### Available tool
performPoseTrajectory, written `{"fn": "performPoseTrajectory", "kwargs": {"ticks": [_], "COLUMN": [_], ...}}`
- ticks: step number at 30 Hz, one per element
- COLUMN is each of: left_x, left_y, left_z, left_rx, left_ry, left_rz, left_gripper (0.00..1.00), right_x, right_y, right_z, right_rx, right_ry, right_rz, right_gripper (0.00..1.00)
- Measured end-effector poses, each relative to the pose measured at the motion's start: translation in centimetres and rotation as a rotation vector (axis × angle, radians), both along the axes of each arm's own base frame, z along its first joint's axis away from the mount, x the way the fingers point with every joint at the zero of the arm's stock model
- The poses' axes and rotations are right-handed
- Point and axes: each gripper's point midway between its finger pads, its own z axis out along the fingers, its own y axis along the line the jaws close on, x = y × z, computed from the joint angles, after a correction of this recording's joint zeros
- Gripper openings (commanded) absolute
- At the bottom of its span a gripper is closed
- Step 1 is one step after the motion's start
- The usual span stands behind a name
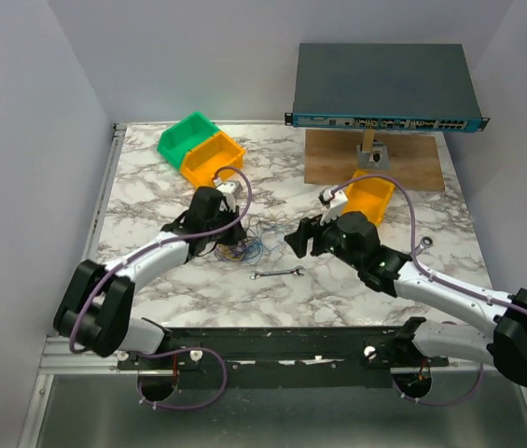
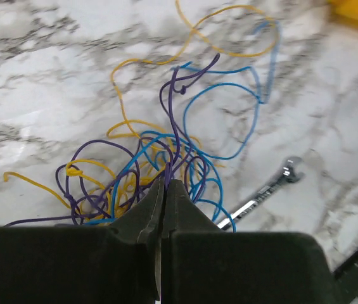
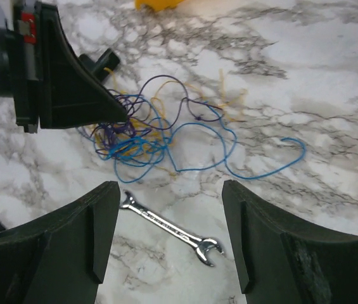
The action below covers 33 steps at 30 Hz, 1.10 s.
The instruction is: Untangle the cables
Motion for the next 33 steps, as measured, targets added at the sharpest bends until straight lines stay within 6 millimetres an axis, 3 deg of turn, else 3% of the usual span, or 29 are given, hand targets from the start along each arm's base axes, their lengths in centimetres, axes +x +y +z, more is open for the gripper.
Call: {"fn": "performPoseTrajectory", "kwargs": {"ticks": [7,14,16,19,20,21,23,26,28,33], "left_x": [-2.8,-5.6,-6.4,-7.6,-7.9,-8.1,-8.3,-7.7,-6.6,-3.0], "left_y": [-3.8,-6.1,-6.5,-7.0,-7.2,-7.3,-7.4,-7.0,-6.2,-1.9], "left_z": [6.6,9.6,10.3,11.6,12.0,12.5,12.8,12.8,12.9,13.2], "left_rx": [-0.307,-0.496,-0.539,-0.605,-0.622,-0.637,-0.649,-0.620,-0.570,-0.419], "left_ry": [-0.226,-0.300,-0.314,-0.329,-0.337,-0.346,-0.352,-0.369,-0.404,-0.508], "left_rz": [-0.230,-0.423,-0.471,-0.544,-0.565,-0.583,-0.597,-0.550,-0.464,-0.124], "left_gripper": [0.00,0.00,0.00,0.00,0.00,0.00,0.00,0.00,0.00,0.00], "right_x": [-2.8,-4.0,-3.9,-3.9,-4.0,-4.0,-3.9,-2.6,-1.2,2.7], "right_y": [3.9,5.4,5.7,6.1,6.2,6.3,6.3,5.2,3.4,-3.5], "right_z": [-2.3,-4.0,-3.9,-4.0,-4.0,-4.0,-3.7,-3.2,-2.5,-0.1], "right_rx": [0.022,0.029,0.038,0.043,0.045,0.051,0.062,0.065,0.064,0.061], "right_ry": [0.080,0.133,0.128,0.126,0.128,0.128,0.126,0.096,0.059,-0.044], "right_rz": [0.266,0.368,0.379,0.395,0.401,0.405,0.394,0.279,0.145,-0.297], "right_gripper": [0.78,0.79,0.68,0.21,0.10,0.03,0.01,0.01,0.01,0.01]}}
